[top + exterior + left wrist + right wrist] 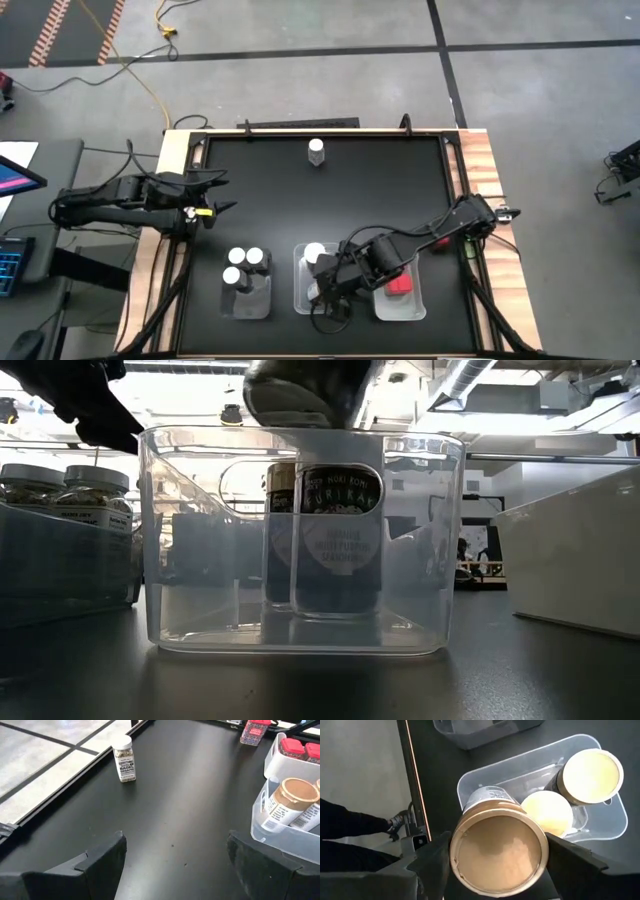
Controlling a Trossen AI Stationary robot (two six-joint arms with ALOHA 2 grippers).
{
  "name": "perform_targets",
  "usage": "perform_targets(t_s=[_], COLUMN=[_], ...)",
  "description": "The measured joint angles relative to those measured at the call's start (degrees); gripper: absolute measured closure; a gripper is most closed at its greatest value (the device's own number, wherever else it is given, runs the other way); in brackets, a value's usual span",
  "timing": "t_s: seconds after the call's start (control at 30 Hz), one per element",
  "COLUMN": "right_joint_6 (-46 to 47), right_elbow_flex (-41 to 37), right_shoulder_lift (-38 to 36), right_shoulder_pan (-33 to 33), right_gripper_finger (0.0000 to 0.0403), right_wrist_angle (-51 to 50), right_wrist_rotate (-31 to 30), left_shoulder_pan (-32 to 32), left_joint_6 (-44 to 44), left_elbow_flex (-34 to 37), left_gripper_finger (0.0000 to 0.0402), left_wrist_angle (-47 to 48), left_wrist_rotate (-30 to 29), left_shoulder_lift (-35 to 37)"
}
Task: Sort spices by type
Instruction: Move the golden seasoning bottle to the middle of the table
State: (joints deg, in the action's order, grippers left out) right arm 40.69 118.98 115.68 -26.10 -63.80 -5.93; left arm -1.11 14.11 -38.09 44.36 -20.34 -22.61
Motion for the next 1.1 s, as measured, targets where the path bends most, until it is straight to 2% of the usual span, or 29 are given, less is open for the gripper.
perform_targets(t_s=[0.17, 0.37, 0.5, 0.6, 0.67, 0.77, 0.9, 1.1], right_joint_6=[-0.5, -0.8, -0.7, -0.2, 0.3, -1.4, -7.5, -16.8], right_elbow_flex=[0.0, 0.0, 0.0, 0.1, 0.1, 0.0, 0.0, 0.0], right_shoulder_lift=[-1.9, -7.3, -10.7, -11.9, -11.5, -9.2, -5.4, 2.3], right_shoulder_pan=[-0.1, 1.7, 5.0, 9.5, 13.0, 18.5, 24.2, 29.8], right_gripper_finger=[0.0093, 0.0093, 0.0093, 0.0093, 0.0093, 0.0093, 0.0093, 0.0093], right_wrist_angle=[-0.4, -0.2, -2.1, -6.4, -10.4, -13.6, -13.2, -14.0], right_wrist_rotate=[-0.4, -8.5, -13.5, -13.8, -13.1, -8.3, -2.4, 1.8], left_shoulder_pan=[0.0, 0.0, 0.0, 0.0, 0.0, 0.0, 0.0, 0.0], left_joint_6=[4.8, 4.3, 4.3, 4.3, 4.3, 4.3, 4.3, 5.4], left_elbow_flex=[0.0, 0.0, 0.0, 0.0, 0.0, 0.0, 0.0, 0.0], left_gripper_finger=[0.0074, 0.0074, 0.0074, 0.0074, 0.0074, 0.0074, 0.0074, 0.0074], left_wrist_angle=[-0.1, -0.5, -0.7, -0.6, -0.6, -1.0, -2.6, -5.9], left_wrist_rotate=[0.1, 2.0, 2.0, 2.0, 2.0, 2.0, 2.0, 2.0], left_shoulder_lift=[0.0, -0.3, -0.9, -1.6, -2.2, -3.2, -4.5, -6.7])
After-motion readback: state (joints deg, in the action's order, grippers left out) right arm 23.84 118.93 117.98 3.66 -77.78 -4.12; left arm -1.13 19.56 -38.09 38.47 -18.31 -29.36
